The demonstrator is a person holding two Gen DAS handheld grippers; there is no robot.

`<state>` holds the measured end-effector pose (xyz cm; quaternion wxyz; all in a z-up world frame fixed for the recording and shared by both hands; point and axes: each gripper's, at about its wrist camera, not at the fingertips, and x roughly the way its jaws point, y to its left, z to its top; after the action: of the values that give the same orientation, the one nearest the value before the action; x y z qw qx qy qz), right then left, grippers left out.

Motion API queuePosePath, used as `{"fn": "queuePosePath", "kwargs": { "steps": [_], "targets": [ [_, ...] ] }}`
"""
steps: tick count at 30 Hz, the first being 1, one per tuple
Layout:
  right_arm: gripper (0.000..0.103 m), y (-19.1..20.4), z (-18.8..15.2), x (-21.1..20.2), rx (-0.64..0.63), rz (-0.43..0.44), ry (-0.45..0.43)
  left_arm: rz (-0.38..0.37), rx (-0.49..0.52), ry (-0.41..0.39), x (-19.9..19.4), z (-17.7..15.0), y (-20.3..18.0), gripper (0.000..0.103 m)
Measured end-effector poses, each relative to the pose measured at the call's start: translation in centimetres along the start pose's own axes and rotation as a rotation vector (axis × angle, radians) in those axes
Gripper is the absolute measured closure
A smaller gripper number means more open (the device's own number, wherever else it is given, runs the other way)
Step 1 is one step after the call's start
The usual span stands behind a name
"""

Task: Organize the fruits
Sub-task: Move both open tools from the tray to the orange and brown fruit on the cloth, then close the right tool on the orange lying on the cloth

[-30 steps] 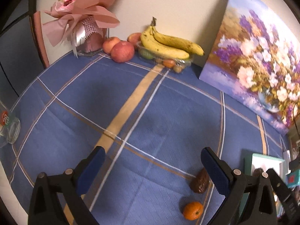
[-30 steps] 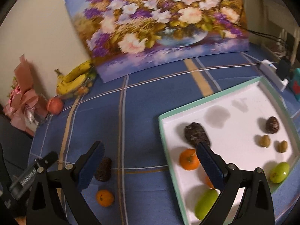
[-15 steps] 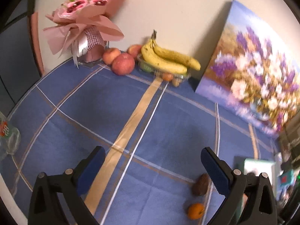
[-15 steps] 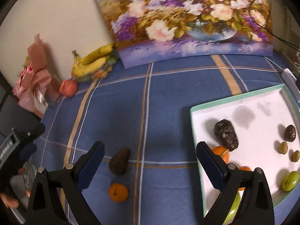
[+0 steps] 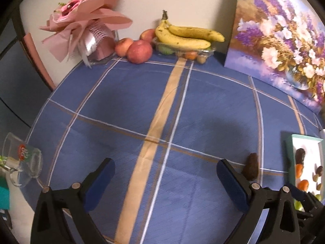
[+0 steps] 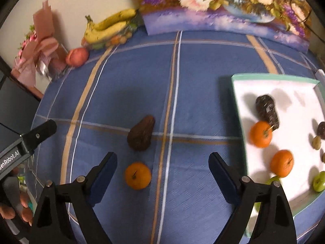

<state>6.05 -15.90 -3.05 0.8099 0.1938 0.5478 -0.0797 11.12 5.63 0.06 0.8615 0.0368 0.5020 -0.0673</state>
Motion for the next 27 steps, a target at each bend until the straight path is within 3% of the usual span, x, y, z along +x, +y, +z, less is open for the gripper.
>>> {"fn": "queuePosePath", "kwargs": {
  "steps": [12, 15, 21, 27],
  "targets": [
    [0.034, 2.5, -1.9, 3.4, -0.071, -0.002, 0.122, -0.029, -0.011, 0.022, 0.2, 0.2, -0.1, 0.007],
    [0.042, 2.7, -2.2, 3.5, -0.088, -0.023, 0.125, -0.033, -0.008, 0.03, 0.4, 0.2, -0.3, 0.007],
    [0.065, 2.8, -2.2, 3.3, -0.085, 0.021, 0.119, -0.03, 0.001, 0.031, 0.3, 0.2, -0.7, 0.007],
    [0.067, 2.6, -1.9, 2.6, -0.079, 0.064, 0.108, -0.028, 0.01, 0.033, 0.4, 0.3, -1.1, 0.007]
  ]
}}
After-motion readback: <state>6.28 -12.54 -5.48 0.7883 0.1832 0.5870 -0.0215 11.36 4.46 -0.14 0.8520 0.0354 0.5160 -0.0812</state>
